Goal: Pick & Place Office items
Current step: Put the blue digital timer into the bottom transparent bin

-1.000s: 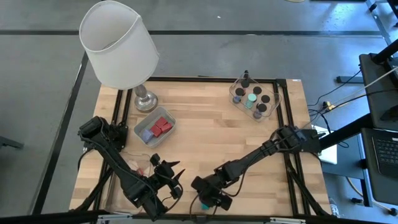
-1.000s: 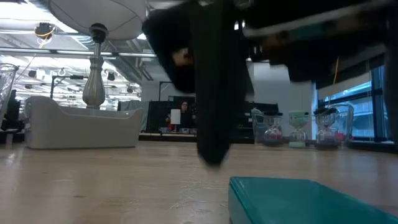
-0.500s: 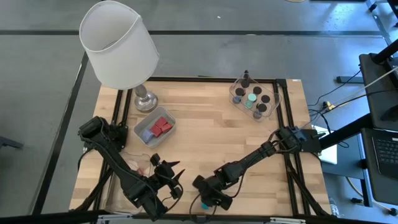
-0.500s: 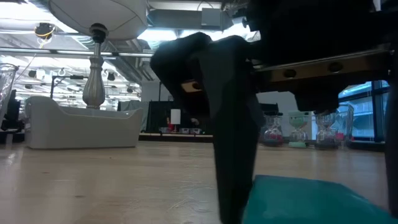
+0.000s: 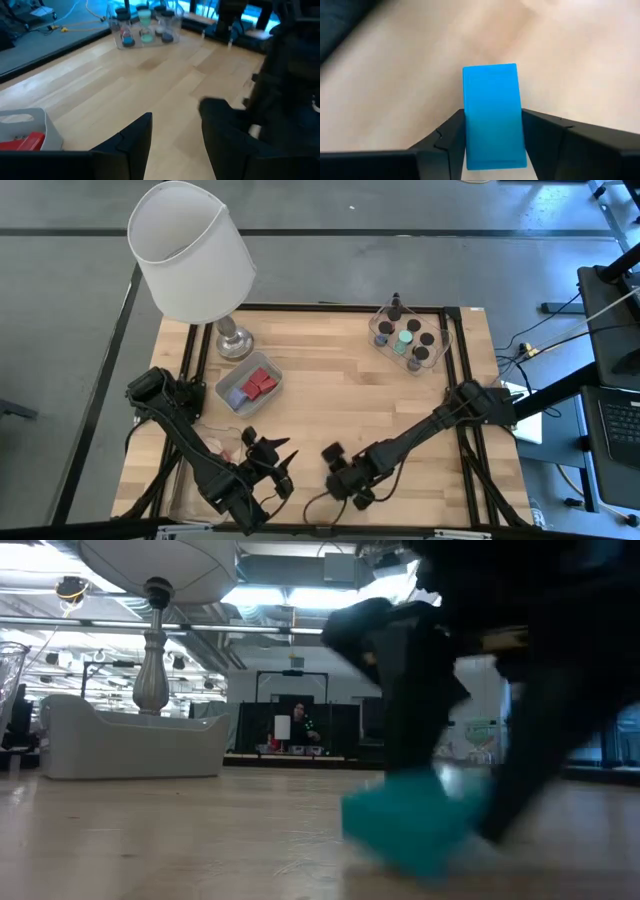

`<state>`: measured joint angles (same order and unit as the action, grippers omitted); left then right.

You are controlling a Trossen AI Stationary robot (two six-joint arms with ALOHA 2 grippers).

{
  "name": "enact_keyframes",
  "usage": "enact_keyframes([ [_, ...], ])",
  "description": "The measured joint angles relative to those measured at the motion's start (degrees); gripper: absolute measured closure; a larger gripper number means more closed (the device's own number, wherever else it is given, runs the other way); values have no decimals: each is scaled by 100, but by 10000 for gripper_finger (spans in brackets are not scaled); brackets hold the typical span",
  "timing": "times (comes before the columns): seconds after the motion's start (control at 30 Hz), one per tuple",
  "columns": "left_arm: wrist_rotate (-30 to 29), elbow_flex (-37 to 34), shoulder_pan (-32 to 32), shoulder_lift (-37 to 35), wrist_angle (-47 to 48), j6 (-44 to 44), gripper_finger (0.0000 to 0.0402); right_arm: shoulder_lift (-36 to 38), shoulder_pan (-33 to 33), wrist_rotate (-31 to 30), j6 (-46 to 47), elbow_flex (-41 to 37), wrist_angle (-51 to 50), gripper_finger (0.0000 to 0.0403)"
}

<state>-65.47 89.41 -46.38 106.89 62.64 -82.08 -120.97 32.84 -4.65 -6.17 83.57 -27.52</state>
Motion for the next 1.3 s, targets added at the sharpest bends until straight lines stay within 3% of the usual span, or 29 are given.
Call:
enact_keyframes([
  [0.2,-230,0,157,0,-173,-450,232,758,8,-1267,386,3,-848,245],
  [0.53,168,0,772,0,-1355,-460,203,2237,305,-3287,850,9,-1277,244],
  [0.7,464,0,1084,0,-2628,617,186,2582,634,-4190,915,13,-1744,244],
  [0.8,543,0,1217,-1,-3686,1750,179,2612,874,-4646,1218,13,-2147,244],
  [1.0,834,0,1390,-2,-5421,3898,178,2612,1206,-5034,1846,13,-2576,243],
  [1.13,1455,0,1591,0,-5939,4279,177,2612,1358,-5362,1875,13,-2564,243],
  [1.3,1992,0,1794,-2,-5990,4001,178,2612,1418,-5799,1874,13,-2549,243],
])
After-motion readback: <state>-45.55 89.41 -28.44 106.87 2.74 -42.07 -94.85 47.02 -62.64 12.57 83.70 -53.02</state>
